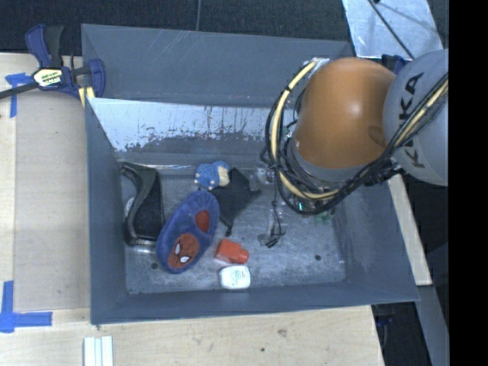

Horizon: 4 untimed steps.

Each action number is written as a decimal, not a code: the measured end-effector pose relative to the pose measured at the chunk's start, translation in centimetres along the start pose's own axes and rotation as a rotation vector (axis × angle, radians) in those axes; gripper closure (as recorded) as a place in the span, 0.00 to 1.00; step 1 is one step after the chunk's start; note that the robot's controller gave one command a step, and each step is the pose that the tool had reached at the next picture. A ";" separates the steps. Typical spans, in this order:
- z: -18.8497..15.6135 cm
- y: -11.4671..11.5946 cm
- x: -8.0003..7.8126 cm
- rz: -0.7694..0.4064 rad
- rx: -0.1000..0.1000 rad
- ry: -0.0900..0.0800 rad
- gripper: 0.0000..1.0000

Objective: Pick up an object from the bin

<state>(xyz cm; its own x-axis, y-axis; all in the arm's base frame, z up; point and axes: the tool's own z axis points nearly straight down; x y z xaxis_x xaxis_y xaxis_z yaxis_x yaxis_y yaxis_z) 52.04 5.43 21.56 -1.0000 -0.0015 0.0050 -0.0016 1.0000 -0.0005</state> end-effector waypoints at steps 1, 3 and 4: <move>14.5 3.6 -6.5 -0.692 0.001 -0.013 0.00; 10.4 0.8 -9.3 -1.043 0.003 -0.011 0.00; 14.6 1.2 -10.0 -1.213 0.001 -0.006 0.00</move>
Offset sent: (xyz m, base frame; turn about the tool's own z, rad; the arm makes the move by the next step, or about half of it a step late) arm 0.0631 0.0350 -0.1456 -0.6933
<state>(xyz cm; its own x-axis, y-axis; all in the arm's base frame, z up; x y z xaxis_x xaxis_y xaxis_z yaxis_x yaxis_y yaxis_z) 61.94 6.67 6.93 -0.3483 -0.9374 -0.0017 -0.9374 0.3483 0.0002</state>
